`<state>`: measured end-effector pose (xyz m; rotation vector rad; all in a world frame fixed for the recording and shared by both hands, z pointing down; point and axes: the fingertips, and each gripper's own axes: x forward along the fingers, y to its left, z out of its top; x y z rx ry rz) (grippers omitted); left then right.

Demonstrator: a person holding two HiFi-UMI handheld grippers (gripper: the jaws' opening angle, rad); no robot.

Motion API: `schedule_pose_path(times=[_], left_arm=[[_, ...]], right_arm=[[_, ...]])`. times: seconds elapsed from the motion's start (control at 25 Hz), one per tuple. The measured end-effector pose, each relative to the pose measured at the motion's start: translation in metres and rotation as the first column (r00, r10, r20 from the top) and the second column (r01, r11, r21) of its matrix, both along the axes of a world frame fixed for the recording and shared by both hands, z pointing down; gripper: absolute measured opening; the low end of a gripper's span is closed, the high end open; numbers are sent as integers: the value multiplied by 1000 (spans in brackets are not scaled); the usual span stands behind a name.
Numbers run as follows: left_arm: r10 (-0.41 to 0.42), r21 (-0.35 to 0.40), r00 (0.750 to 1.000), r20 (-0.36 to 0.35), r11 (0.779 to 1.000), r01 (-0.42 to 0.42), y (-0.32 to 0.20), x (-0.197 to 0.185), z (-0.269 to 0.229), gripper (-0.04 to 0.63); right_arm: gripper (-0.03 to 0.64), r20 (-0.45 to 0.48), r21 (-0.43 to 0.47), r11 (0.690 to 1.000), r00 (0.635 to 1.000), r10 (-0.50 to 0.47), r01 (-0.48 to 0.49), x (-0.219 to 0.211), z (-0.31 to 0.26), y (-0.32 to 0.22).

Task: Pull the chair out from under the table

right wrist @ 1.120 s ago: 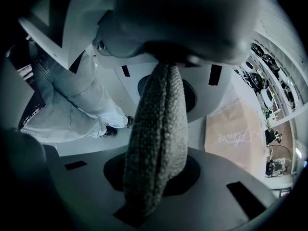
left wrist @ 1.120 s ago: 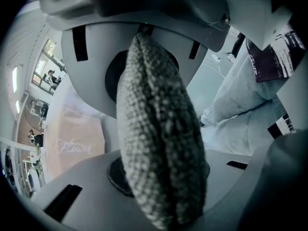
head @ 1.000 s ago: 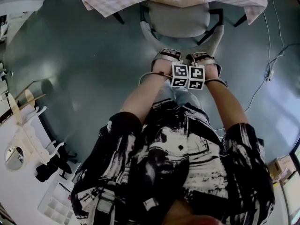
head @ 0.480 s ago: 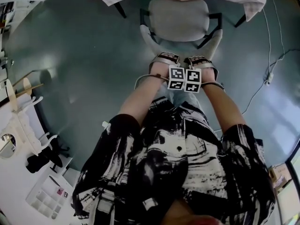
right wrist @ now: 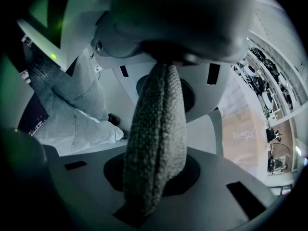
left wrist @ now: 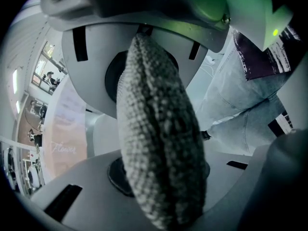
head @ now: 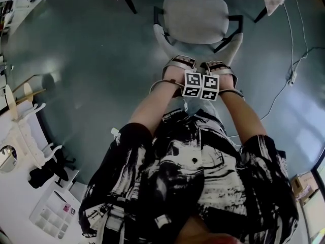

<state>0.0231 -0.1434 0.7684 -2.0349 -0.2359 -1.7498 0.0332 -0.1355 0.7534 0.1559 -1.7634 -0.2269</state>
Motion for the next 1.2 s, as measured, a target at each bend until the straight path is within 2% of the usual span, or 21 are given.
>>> schedule_pose_path(times=[0.32, 0.6, 1.2], left_arm=[[48, -3, 999, 0, 999, -48, 54, -30, -4, 91], [76, -2, 997, -1, 997, -76, 101, -37, -2, 91], [56, -7, 998, -6, 998, -56, 180, -26, 5, 91]], right_arm=[[54, 2, 5, 999, 999, 51, -51, -30, -4, 54], [54, 2, 7, 997, 997, 82, -82, -38, -2, 100], [54, 5, -3, 997, 997, 73, -73, -27, 4, 178]])
